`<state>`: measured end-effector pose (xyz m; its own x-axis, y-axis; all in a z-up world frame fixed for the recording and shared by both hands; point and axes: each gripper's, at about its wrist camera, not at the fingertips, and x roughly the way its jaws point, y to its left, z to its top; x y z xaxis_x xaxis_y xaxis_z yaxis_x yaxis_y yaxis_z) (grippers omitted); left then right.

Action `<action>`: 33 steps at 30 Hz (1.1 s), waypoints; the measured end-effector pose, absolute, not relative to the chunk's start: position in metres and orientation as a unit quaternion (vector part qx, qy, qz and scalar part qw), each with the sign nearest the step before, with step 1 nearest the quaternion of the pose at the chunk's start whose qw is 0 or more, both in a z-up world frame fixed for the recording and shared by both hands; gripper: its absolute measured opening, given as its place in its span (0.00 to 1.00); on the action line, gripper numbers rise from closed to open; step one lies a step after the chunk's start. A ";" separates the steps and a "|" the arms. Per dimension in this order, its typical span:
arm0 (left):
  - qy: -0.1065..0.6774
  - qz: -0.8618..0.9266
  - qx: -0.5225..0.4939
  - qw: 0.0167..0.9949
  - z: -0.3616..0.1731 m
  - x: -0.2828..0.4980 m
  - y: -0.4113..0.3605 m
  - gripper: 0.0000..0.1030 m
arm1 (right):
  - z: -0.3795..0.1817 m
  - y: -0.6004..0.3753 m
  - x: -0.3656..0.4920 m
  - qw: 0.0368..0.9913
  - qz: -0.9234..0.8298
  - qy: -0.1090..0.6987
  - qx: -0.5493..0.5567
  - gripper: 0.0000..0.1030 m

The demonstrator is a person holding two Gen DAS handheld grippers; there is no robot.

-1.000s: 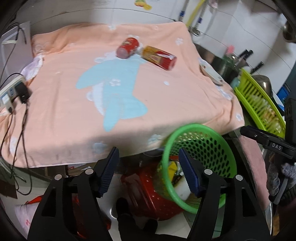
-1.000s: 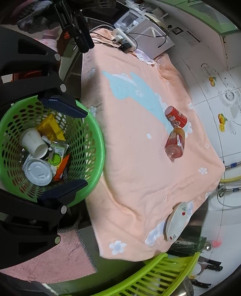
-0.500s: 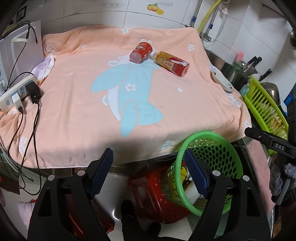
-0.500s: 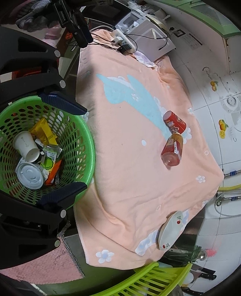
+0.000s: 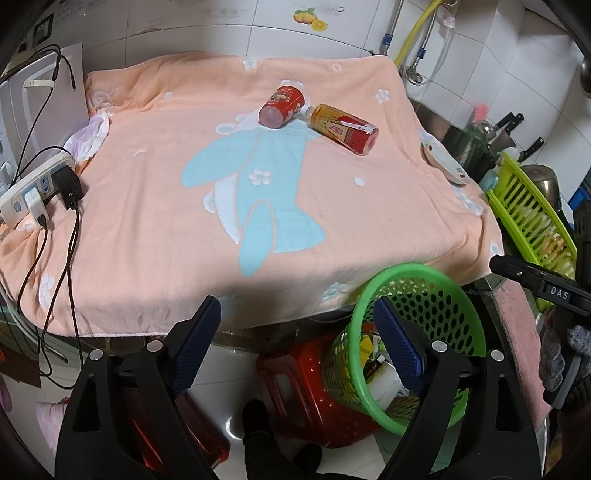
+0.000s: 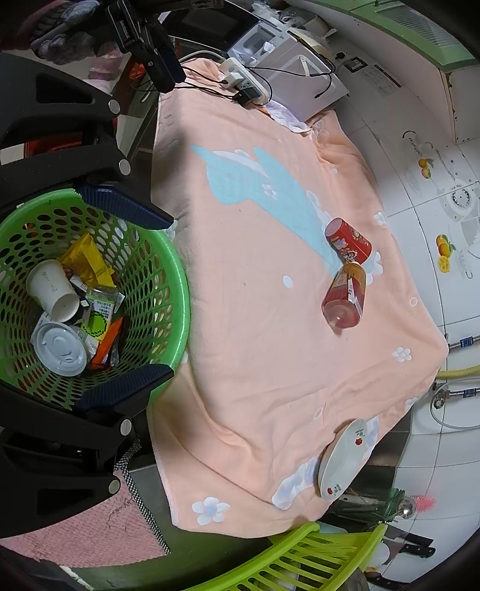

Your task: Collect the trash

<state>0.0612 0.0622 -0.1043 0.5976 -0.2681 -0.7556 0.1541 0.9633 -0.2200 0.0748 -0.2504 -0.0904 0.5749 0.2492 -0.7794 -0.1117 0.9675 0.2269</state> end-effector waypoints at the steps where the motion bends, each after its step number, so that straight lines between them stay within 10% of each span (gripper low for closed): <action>1: 0.433 -0.117 -0.066 0.891 -0.105 0.062 0.062 0.82 | -0.090 -0.251 0.075 0.884 0.102 0.450 0.077 0.70; 33: 0.436 -0.107 -0.059 0.892 -0.106 0.063 0.056 0.86 | -0.092 -0.257 0.075 0.883 0.102 0.450 0.083 0.71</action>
<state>0.0630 0.0561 -0.1061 0.5977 -0.2423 -0.7642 0.1397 0.9701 -0.1984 0.0754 -0.2572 -0.0917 0.5745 0.2550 -0.7777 -0.1061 0.9654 0.2382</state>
